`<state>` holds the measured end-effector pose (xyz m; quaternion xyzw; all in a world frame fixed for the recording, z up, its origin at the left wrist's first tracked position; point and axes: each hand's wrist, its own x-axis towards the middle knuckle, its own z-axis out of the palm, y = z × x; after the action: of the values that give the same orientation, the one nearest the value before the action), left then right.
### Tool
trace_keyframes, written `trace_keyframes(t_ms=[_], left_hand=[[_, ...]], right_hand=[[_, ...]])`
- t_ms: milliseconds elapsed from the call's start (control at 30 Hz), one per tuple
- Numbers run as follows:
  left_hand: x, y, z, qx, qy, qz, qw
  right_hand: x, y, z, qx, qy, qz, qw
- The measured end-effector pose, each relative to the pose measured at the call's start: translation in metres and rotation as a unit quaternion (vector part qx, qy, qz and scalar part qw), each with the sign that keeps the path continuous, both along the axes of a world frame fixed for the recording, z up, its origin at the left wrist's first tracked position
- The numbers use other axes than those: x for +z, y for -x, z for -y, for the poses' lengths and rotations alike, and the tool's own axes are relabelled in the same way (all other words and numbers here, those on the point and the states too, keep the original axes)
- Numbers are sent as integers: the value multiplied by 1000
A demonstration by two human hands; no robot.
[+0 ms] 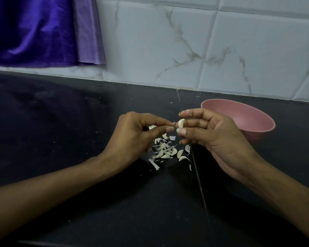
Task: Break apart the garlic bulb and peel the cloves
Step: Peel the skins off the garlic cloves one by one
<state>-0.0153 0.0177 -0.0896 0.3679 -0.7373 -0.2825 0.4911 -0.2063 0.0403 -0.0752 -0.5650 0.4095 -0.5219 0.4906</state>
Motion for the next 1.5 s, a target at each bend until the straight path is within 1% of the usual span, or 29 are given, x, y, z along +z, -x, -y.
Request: trace_keyframes(t_ms=[367, 467, 633, 767, 933, 1067, 1233, 1367, 1500], left_hand=[[3, -1, -1, 22, 14, -18, 999], [2, -1, 0, 33, 5, -16, 999], [-2, -1, 4, 20, -9, 15, 1000], [-4, -1, 5, 6, -6, 13, 1000], [-1, 0, 1, -36, 40, 8, 999], [0, -1, 2, -19, 74, 12, 997], [3, 0, 0, -27, 30, -5, 999], [5, 1, -1, -49, -8, -34, 998], [6, 1, -1, -43, -26, -71, 996]], right_hand=[[3, -1, -1, -8, 0, -19, 1000], [3, 0, -1, -9, 0, -19, 1000], [3, -1, -2, -2, 16, -26, 1000], [4, -2, -3, -6, 22, -26, 999], [5, -3, -2, -10, 20, -28, 999], [5, -3, -3, -6, 21, -40, 999], [5, -3, -5, 11, 16, -46, 999], [7, -2, -5, 30, -7, -24, 999], [8, -3, -5, 44, -24, 2, 999]])
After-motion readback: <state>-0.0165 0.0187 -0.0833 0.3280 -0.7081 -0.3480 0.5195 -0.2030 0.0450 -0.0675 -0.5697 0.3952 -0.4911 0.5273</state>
